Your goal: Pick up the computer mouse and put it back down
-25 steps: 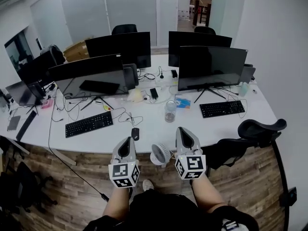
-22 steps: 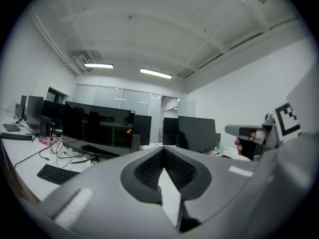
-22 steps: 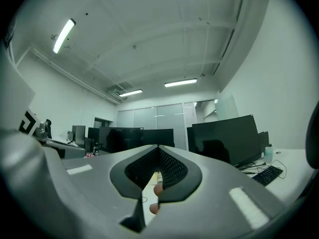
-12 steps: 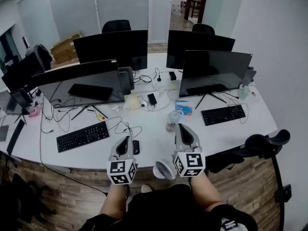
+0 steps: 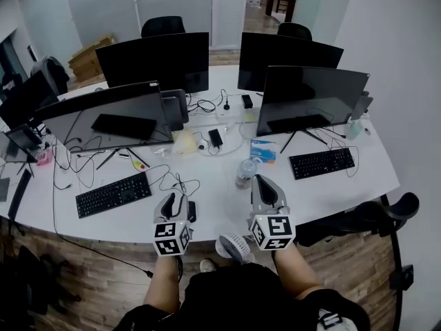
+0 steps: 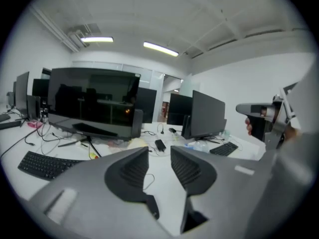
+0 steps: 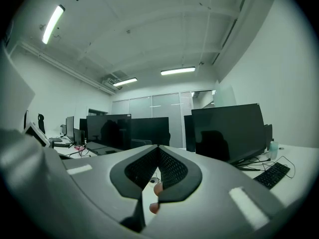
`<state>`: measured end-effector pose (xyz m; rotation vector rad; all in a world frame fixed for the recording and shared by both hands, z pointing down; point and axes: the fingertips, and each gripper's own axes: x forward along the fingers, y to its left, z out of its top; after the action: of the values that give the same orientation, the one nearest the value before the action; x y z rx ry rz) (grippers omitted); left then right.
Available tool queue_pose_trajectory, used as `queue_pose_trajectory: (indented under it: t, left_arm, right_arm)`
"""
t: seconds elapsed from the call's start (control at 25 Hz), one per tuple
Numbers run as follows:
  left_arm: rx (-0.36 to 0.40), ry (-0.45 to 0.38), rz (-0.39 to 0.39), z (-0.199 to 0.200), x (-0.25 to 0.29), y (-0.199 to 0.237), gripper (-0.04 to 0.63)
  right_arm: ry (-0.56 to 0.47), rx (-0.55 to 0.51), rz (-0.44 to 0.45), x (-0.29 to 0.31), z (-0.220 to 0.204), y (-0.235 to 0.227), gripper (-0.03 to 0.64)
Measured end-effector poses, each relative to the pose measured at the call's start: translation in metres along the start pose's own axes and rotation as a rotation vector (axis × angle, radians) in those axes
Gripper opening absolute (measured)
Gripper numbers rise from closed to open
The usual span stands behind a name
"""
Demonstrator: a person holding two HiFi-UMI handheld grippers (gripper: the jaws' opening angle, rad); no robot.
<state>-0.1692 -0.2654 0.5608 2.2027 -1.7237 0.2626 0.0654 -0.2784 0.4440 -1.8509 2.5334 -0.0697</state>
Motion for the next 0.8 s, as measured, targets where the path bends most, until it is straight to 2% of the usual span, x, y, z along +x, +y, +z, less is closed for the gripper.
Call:
queue_pose_trajectory:
  t: [0.08, 0.16, 0.24, 0.32, 0.52, 0.8]
  left_arm:
    - [-0.013, 0.055, -0.022, -0.017, 0.011, 0.0, 0.172]
    - [-0.014, 0.106, -0.007, -0.037, 0.02, 0.003, 0.18]
    - [-0.003, 0.163, 0.009, -0.057, 0.029, 0.007, 0.257]
    - [0.001, 0.215, 0.029, -0.078, 0.039, 0.011, 0.284]
    - [0.016, 0.323, 0.084, -0.124, 0.056, 0.022, 0.302]
    - [-0.003, 0.438, 0.07, -0.165, 0.069, 0.011, 0.311]
  right_arm:
    - [0.009, 0.002, -0.001, 0.001, -0.004, -0.003, -0.002]
    - [0.018, 0.003, -0.004, 0.001, -0.007, -0.007, -0.003]
    - [0.027, 0.002, -0.007, 0.0, -0.011, -0.01, -0.002]
    - [0.043, -0.002, -0.012, 0.0, -0.016, -0.013, -0.002]
    - [0.075, -0.013, -0.028, -0.003, -0.024, -0.021, -0.002]
    - [0.099, -0.038, -0.053, -0.006, -0.031, -0.028, -0.002]
